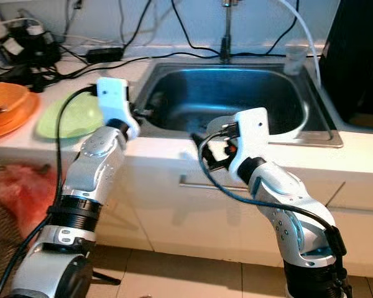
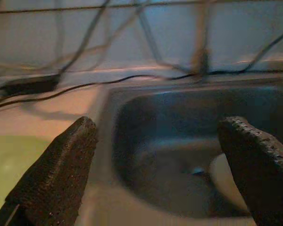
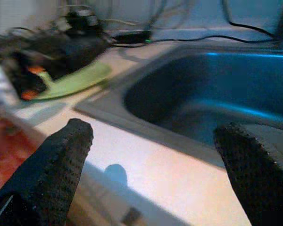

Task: Kitchen organization

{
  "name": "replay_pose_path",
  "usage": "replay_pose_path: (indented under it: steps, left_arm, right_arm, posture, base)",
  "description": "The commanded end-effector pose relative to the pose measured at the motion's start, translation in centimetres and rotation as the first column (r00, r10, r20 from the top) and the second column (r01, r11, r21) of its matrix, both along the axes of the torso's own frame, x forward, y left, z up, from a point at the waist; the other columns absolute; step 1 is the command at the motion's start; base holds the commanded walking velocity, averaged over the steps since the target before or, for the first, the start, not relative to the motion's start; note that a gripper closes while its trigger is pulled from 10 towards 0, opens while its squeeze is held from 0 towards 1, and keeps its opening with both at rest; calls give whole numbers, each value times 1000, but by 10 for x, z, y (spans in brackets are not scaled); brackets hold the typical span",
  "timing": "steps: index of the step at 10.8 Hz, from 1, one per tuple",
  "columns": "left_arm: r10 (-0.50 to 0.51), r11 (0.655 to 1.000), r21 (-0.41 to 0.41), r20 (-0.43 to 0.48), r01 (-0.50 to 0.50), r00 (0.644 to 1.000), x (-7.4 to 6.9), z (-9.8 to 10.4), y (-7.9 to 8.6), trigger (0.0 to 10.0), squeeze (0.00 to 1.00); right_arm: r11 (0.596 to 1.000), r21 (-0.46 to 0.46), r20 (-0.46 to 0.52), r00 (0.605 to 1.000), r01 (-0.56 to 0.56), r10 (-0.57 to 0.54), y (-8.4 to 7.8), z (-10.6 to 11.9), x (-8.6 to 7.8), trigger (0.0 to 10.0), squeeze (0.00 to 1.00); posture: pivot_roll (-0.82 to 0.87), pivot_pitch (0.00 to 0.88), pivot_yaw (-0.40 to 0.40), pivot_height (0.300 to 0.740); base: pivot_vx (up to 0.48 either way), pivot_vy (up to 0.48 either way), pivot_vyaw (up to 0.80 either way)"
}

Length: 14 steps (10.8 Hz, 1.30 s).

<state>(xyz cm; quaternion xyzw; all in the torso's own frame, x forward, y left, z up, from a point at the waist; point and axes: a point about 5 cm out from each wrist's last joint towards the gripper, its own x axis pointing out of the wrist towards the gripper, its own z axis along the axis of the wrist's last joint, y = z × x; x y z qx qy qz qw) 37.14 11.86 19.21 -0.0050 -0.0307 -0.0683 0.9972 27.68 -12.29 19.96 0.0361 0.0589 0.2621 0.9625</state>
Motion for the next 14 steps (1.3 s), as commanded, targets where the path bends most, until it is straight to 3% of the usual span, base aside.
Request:
replay_pose_path:
  steps: [1, 4, 7, 10, 12, 14]
  left_arm:
    - [88, 995, 40, -17, -88, 996, 3, -5, 16, 10000, 0]
    - [127, 989, 84, -28, -124, 992, 3, -12, 24, 10000, 0]
    - [133, 987, 96, -42, -128, 990, 5, -17, 25, 10000, 0]
    - [132, 983, 142, -77, -120, 988, 7, -24, 27, 10000, 0]
    - [124, 976, 194, -134, -97, 983, 11, -32, 31, 10000, 0]
    - [139, 965, 239, -127, -106, 982, 15, -32, 37, 10000, 0]
  right_arm:
    - [997, 9, 1, 997, -72, 72, 8, 2, -7, 10000, 0]
    - [989, 19, 0, 989, -145, 145, 17, 1, -13, 10000, 0]
    - [991, 12, -6, 991, -133, 133, 16, -1, -12, 10000, 0]
    - [995, 8, -18, 995, -99, 99, 12, -3, -9, 10000, 0]
    - [992, 74, -25, 994, -107, 109, 14, 1, -10, 10000, 0]
    - [991, 67, -31, 993, -115, 117, 16, -2, -14, 10000, 0]
  posture:
    - [-97, 0, 72, 740]
    - [-89, 0, 74, 740]
    - [-89, 0, 76, 740]
    - [-87, 0, 78, 740]
    - [-86, 0, 80, 740]
    - [-82, 11, 76, 740]
  base:
    - [0, 0, 0]
    - [0, 0, 0]
    - [0, 0, 715]
    - [0, 0, 0]
    - [0, 0, 0]
    - [0, 0, 0]
